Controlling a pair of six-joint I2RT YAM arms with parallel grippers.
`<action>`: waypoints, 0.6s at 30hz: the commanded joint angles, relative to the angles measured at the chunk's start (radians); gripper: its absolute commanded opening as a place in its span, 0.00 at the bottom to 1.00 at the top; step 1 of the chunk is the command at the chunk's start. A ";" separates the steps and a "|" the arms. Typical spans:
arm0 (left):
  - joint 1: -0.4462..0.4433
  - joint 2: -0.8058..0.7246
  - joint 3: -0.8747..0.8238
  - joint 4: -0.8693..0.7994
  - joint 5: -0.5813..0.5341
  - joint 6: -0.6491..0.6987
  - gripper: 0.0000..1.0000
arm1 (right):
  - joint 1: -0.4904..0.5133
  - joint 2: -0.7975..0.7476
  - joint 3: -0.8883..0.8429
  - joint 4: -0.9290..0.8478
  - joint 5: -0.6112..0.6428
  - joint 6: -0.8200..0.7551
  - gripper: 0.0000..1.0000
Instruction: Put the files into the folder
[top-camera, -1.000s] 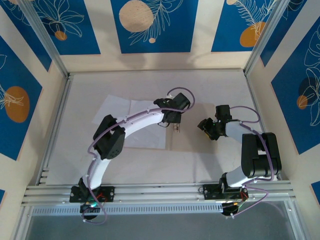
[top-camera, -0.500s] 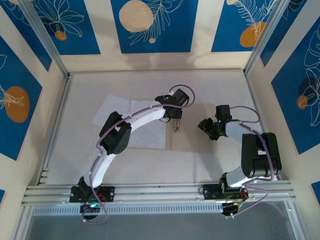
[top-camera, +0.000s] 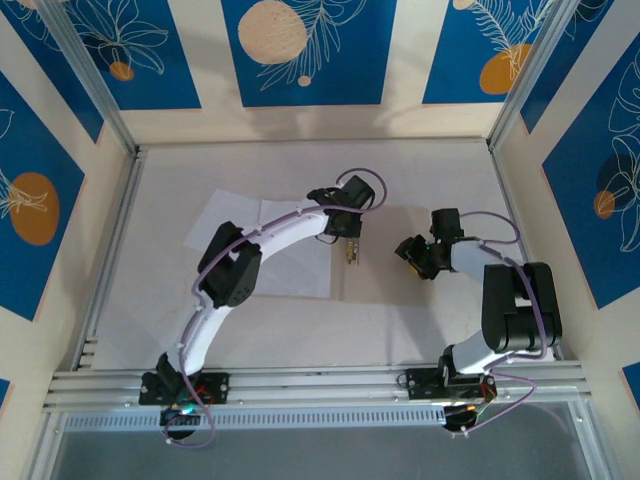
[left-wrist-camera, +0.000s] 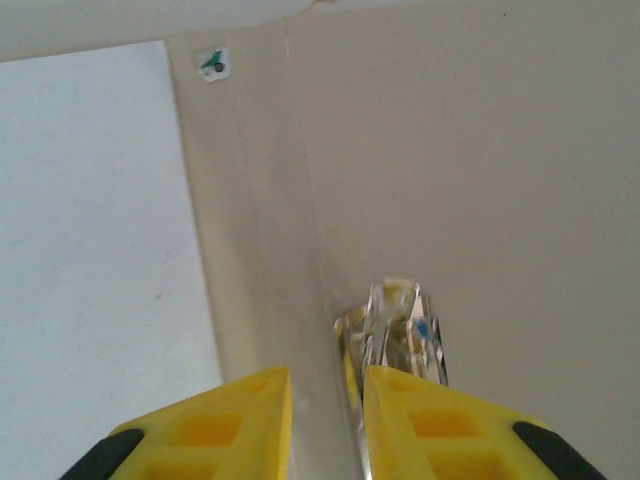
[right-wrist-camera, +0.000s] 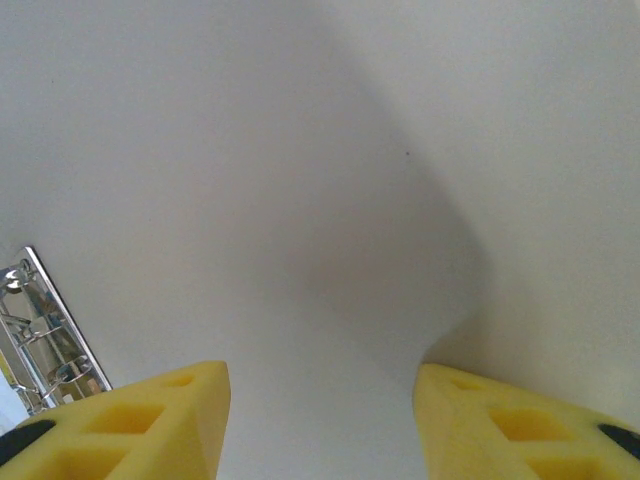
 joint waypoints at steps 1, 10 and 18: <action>0.044 -0.188 -0.060 -0.053 0.011 0.014 0.31 | -0.011 0.035 0.022 -0.059 -0.016 0.005 0.53; 0.273 -0.482 -0.408 -0.016 0.108 -0.025 0.59 | -0.072 0.035 0.056 -0.105 -0.010 0.025 0.53; 0.444 -0.522 -0.655 0.120 0.358 -0.106 0.62 | -0.096 0.019 0.152 -0.239 0.029 -0.031 0.52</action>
